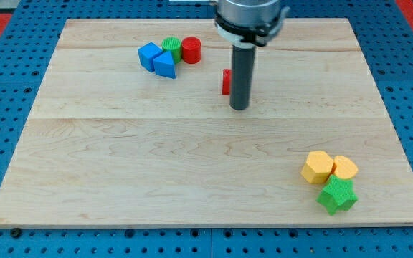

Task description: Slide the red star towards the blue triangle

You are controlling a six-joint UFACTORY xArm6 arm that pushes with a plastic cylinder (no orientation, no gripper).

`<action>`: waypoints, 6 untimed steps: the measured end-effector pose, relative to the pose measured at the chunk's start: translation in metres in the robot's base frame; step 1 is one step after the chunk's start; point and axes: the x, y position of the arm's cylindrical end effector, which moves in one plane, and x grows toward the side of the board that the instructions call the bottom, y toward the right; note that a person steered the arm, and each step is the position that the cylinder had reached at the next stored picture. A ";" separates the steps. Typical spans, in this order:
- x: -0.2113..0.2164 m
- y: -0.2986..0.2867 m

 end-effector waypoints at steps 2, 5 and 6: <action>-0.012 0.027; -0.050 -0.003; -0.050 -0.030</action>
